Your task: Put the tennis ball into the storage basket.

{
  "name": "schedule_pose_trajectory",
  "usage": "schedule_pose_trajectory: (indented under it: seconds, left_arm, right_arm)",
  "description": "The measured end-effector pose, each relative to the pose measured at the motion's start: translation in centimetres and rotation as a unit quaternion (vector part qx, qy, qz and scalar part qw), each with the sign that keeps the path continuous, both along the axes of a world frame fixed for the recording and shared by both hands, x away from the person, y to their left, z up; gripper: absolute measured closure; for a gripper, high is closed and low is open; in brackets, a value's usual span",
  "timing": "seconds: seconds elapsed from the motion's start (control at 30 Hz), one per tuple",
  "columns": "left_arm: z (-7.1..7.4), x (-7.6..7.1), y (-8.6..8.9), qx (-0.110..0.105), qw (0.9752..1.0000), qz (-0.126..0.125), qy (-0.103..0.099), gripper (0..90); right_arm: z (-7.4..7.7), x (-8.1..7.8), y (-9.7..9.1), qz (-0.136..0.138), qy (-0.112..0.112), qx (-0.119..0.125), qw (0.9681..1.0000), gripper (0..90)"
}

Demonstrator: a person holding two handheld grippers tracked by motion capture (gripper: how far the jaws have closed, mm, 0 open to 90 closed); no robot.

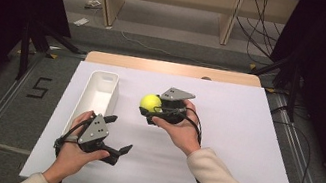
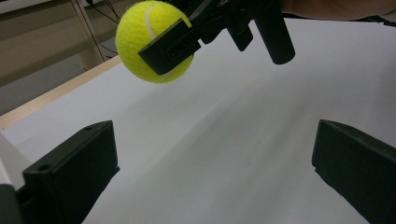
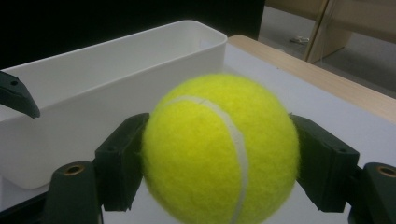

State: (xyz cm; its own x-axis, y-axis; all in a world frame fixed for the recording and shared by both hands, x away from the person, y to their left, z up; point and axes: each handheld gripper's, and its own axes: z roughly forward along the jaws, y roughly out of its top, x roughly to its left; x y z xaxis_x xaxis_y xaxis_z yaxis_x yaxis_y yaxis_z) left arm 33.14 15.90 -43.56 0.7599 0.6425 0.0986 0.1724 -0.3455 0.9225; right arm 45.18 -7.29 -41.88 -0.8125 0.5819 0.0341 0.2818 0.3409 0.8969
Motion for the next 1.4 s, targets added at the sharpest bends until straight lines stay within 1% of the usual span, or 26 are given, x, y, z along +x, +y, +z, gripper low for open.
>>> schedule_pose_trajectory:
  seconds: [0.43, 0.5, 0.7, 1.13, 1.17, 1.27, 1.4]
  left_arm:
    - [0.0, 0.0, 0.0, 0.000, 1.0000, -0.001, 0.000, 0.0]
    - [0.0, 0.0, 0.0, 0.000, 1.0000, -0.001, 0.000, 0.0]
    - [0.0, 0.0, 0.0, 0.000, 1.0000, -0.001, 0.000, 0.0]
    - [0.0, 0.0, 0.0, 0.000, 1.0000, -0.001, -0.001, 0.0]
    - [0.0, -0.1, -0.1, -0.006, 0.9999, -0.005, 0.009, 0.0]
    - [0.0, -0.1, -0.1, -0.004, 1.0000, -0.003, 0.005, 0.0]
    - [0.0, -0.1, 0.0, -0.002, 1.0000, 0.000, 0.004, 0.0]
  right_arm:
    - [0.3, 0.3, 0.4, 0.001, 0.001, -0.003, 1.0000, 26.5]
    - [0.3, 0.4, 0.6, 0.003, -0.003, -0.005, 1.0000, 26.5]
    - [0.4, 0.4, 0.9, 0.004, 0.000, -0.004, 1.0000, 26.5]
    - [0.8, 0.8, 1.1, 0.003, -0.001, -0.004, 1.0000, 26.5]
    - [0.9, 0.8, 1.2, 0.003, -0.002, -0.005, 1.0000, 26.5]
    - [1.1, 0.9, 1.4, 0.005, -0.003, -0.006, 1.0000, 26.5]
    - [1.1, 1.0, 1.7, 0.005, -0.002, -0.005, 1.0000, 26.5]
